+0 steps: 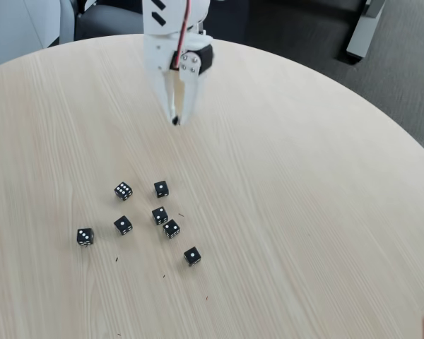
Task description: Pick up the dice with number 6
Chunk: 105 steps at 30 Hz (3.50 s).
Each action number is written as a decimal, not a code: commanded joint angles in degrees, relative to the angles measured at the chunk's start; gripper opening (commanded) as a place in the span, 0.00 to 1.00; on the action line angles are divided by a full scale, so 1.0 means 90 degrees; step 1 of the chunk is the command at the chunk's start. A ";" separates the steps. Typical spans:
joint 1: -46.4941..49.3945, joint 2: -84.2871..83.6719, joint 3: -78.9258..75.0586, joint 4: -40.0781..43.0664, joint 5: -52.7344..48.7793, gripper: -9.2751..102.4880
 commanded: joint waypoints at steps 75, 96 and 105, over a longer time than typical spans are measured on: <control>0.1777 -0.6006 -0.3887 0.0205 0.0742 0.29; 0.1904 -0.6006 -0.3887 0.0205 0.0752 0.25; 0.1914 -0.5977 -0.3838 0.0205 0.1221 0.27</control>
